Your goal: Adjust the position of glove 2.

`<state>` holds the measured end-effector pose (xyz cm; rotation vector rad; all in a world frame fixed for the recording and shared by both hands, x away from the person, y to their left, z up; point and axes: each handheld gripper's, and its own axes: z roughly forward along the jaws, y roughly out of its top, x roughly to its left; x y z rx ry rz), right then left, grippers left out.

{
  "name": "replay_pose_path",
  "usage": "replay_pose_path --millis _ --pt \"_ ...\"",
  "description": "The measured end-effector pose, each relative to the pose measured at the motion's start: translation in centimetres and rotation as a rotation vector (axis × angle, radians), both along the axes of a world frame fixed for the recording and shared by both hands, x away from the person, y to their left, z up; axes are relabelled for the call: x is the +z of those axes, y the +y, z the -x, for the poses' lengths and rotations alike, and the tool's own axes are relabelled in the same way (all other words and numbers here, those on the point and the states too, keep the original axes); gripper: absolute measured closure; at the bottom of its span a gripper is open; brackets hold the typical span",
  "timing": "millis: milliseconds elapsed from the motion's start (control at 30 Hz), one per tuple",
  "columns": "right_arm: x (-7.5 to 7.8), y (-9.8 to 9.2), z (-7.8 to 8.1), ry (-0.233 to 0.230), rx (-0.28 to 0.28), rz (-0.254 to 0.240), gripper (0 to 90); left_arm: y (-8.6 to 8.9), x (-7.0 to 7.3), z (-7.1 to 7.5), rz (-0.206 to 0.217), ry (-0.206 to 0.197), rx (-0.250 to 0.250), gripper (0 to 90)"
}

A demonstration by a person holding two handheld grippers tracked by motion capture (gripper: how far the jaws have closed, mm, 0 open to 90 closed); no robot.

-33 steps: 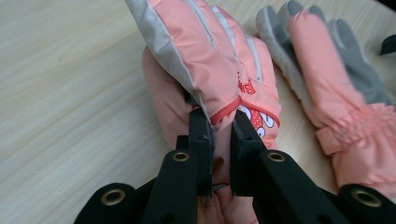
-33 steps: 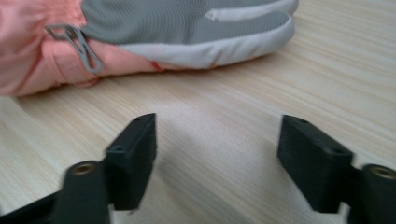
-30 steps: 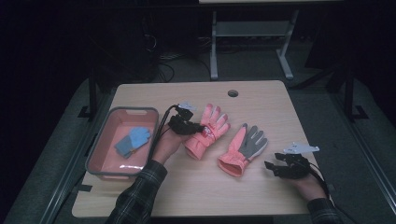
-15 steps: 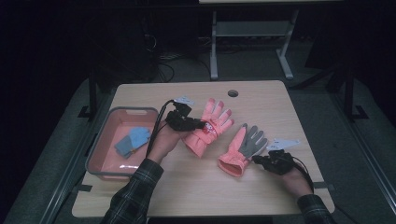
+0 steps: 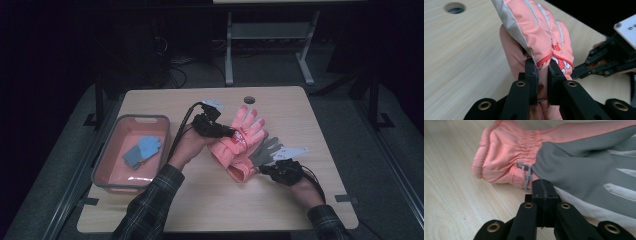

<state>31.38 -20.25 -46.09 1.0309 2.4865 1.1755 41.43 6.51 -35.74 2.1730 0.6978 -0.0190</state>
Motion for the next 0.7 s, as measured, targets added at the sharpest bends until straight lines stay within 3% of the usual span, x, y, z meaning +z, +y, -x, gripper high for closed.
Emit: replay_pose_path --millis 267,467,700 --pt "0.1 -1.6 -0.1 0.003 -0.043 -0.009 90.0 -2.9 -0.4 -0.3 -0.001 0.031 -0.039 81.2" --pt "0.0 -2.2 0.0 0.009 -0.054 -0.013 90.0 -4.6 -1.5 -0.4 -0.013 0.06 -0.063 81.2" --pt "0.2 -2.5 0.0 0.011 -0.068 -0.026 90.0 -6.0 -3.5 -0.7 -0.099 0.082 -0.094 81.0"
